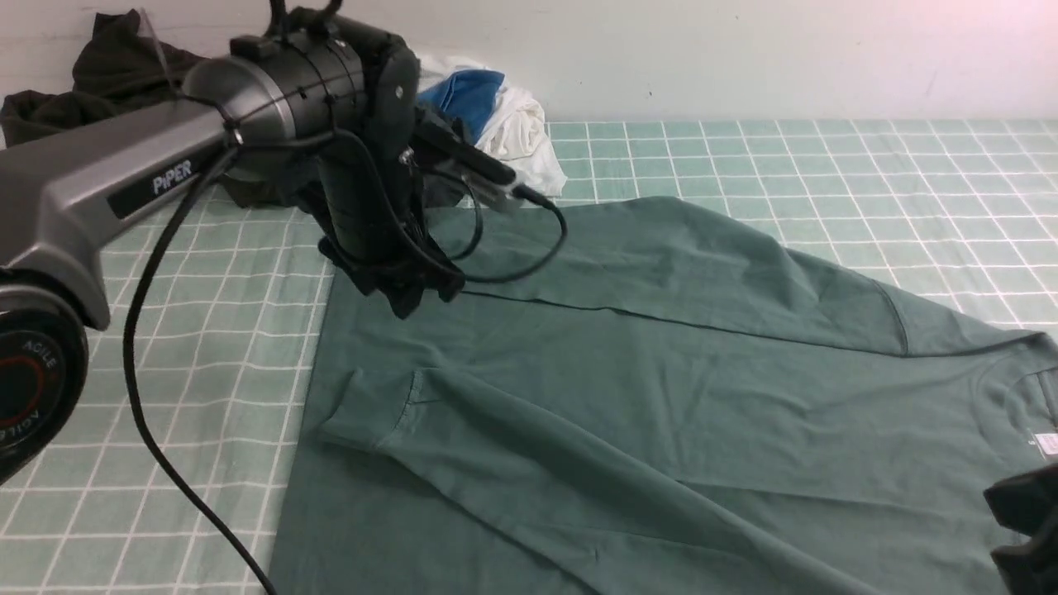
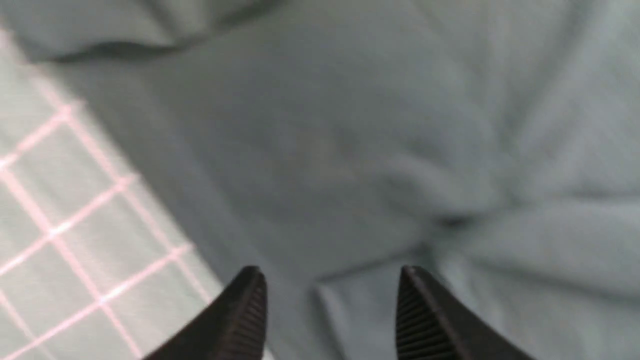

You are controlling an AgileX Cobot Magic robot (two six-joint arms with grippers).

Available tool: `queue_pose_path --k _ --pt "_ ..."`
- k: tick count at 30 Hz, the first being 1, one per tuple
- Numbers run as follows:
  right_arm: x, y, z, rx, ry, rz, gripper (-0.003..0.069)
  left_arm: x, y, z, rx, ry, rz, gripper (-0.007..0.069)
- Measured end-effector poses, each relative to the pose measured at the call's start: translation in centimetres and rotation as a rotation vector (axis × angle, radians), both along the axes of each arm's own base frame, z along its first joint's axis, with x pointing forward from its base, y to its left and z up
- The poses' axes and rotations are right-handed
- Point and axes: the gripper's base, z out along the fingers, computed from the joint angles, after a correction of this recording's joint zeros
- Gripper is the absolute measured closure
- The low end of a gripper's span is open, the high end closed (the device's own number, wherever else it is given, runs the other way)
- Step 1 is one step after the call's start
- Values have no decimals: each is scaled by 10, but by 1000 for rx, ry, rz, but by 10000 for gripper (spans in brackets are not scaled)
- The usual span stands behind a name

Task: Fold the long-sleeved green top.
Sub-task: Use the left arm to drag and place the cuff at the centered position on the left edge of the fabric, then use the left arm to clamp the cuff farthest from it

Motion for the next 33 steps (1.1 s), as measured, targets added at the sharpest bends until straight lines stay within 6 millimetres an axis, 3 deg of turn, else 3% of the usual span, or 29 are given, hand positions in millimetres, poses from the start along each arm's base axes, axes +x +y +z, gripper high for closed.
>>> queue_pose_path --k 4,7,11,18,26,33 --pt "3 1 2 13 -40 0 673 22 25 -1 -63 -51 107 241" --pt "6 2 5 25 -78 0 673 47 53 -18 -150 -102 226 236" --pt "7 2 6 31 -97 0 673 68 73 -44 -236 -160 337 236" --pt "13 4 0 21 -64 0 673 85 78 -76 -301 -224 391 236" --pt "23 7 -14 -5 5 1 673 91 76 -85 -338 -260 405 241" --pt "26 8 -18 -13 34 1 673 92 76 -83 -338 -266 401 381"
